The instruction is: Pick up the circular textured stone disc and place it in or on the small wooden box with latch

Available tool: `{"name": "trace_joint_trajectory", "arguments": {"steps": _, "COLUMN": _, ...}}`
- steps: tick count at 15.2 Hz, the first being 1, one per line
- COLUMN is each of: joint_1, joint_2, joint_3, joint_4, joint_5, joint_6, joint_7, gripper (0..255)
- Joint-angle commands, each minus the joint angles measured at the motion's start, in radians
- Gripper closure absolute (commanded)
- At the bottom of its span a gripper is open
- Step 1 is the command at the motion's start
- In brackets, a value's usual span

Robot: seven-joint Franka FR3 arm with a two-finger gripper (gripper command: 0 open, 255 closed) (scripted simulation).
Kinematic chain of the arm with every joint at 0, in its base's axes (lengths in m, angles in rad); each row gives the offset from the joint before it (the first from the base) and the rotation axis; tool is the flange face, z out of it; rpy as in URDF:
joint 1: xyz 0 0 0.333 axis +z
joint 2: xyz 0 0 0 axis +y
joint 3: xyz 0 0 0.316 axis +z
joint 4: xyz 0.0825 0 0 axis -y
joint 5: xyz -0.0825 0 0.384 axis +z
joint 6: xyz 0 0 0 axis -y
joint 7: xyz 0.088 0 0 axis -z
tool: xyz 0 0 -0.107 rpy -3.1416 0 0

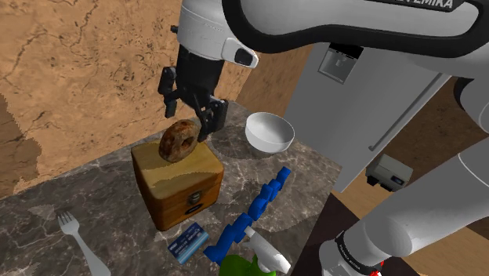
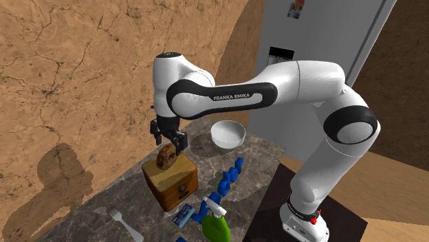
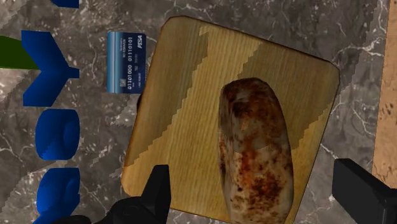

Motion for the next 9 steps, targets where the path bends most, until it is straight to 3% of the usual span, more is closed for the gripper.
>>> {"name": "trace_joint_trajectory", "arguments": {"steps": 1, "joint_1": -0.004, "joint_2": -0.001, "joint_3": -0.006, "joint_4": 0.058, "joint_5": 0.0, "joint_6": -0.061, "joint_7": 0.0, "gripper": 0}}
{"name": "trace_joint_trajectory", "arguments": {"steps": 9, "joint_1": -0.006, "joint_2": 0.0, "joint_3": -0.007, "joint_4": 0.086, "joint_5": -0.001, "joint_6": -0.087, "joint_7": 0.001, "gripper": 0}}
